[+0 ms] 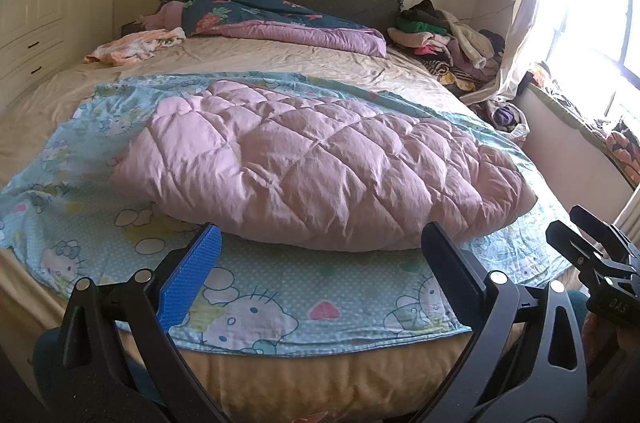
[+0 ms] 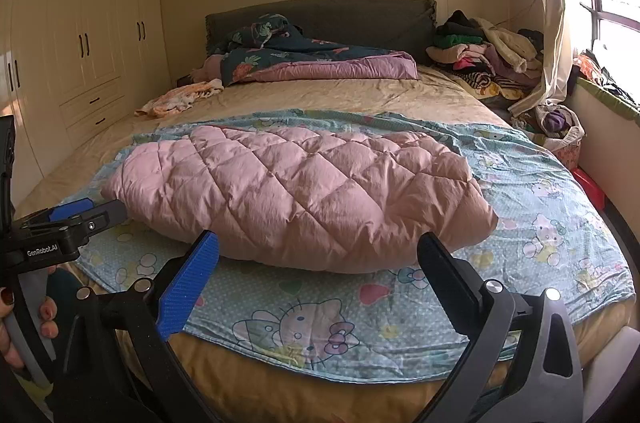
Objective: Fold large clothes
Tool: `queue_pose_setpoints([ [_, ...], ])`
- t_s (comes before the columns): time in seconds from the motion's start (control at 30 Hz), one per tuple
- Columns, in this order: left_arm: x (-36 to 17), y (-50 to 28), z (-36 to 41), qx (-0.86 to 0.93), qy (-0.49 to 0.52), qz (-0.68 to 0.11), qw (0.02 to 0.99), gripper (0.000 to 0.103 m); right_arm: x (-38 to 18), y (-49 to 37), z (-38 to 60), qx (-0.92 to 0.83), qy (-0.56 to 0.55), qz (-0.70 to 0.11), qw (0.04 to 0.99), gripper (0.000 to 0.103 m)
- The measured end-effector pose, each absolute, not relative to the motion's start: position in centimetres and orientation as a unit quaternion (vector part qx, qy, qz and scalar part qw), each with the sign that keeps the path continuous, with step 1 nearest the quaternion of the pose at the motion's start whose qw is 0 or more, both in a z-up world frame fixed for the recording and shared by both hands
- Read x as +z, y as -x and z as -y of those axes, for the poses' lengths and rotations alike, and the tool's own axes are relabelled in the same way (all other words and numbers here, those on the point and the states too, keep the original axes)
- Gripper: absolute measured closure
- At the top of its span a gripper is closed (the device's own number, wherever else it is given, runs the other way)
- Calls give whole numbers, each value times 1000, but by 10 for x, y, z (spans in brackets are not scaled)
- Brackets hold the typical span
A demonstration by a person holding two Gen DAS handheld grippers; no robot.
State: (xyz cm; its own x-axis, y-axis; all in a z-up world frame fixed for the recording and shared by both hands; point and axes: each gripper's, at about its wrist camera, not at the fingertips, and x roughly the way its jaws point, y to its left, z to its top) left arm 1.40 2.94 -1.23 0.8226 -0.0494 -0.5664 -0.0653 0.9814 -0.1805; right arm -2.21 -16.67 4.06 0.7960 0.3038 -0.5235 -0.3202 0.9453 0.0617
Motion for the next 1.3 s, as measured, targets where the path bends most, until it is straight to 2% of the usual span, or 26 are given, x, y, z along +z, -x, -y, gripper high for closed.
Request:
queue_pose_setpoints([
  [1.3, -10, -12, -31, 4, 92, -297, 950, 9, 41, 22, 166, 165, 16, -275, 947, 4],
])
